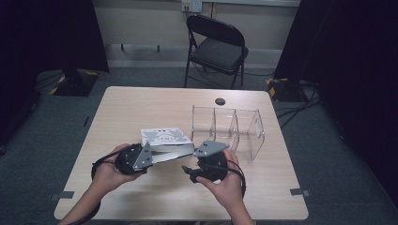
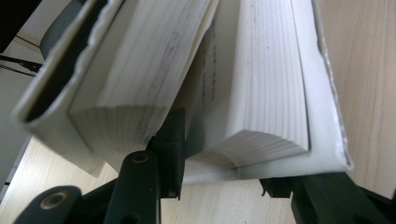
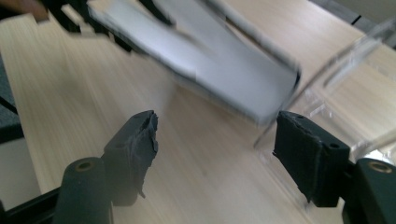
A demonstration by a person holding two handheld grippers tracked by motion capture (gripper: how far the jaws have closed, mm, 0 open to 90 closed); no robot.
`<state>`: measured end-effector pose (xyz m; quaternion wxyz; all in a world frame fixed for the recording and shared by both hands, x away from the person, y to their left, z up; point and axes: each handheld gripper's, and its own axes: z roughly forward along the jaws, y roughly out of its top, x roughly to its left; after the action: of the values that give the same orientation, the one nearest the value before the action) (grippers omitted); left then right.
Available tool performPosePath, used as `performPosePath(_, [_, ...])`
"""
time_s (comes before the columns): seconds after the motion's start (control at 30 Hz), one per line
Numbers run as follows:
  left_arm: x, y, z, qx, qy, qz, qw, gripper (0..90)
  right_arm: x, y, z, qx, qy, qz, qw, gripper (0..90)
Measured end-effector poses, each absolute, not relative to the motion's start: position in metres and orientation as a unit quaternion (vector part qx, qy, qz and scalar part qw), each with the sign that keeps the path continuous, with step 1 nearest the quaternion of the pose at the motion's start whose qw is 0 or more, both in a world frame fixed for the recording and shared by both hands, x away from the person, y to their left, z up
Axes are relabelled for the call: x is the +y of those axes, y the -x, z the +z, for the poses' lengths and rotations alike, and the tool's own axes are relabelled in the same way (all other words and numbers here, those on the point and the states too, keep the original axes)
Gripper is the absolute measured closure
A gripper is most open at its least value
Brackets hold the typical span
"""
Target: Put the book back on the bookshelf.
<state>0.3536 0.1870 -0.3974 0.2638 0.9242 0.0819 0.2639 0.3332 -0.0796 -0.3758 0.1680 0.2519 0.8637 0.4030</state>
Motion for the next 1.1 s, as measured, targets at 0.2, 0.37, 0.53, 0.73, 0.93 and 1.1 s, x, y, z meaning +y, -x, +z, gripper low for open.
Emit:
performPosePath(0.2, [0.188,-0.356,-0.391,0.088,-0.926,0.260,0.259,60.1,-0.098,-0.328,-0.425,0.867,-0.277,0.386,0.149,25.1])
performPosePath(0.37, [0.189,-0.359,-0.386,0.090,-0.927,0.260,0.255,61.8,-0.109,-0.328,-0.463,0.864,-0.305,0.383,0.118,21.5])
performPosePath(0.53, [0.189,-0.361,-0.382,0.091,-0.928,0.258,0.252,63.2,-0.111,-0.330,-0.486,0.872,-0.318,0.355,0.108,16.9])
performPosePath(0.73, [0.194,-0.362,-0.373,0.099,-0.929,0.253,0.250,65.6,-0.115,-0.335,-0.496,0.870,-0.321,0.351,0.129,14.4])
performPosePath(0.93, [0.196,-0.362,-0.366,0.105,-0.931,0.251,0.245,68.2,-0.117,-0.337,-0.501,0.860,-0.320,0.373,0.141,12.5])
performPosePath(1.1, [0.194,-0.363,-0.365,0.110,-0.931,0.248,0.245,68.4,-0.117,-0.337,-0.501,0.860,-0.320,0.373,0.141,12.5])
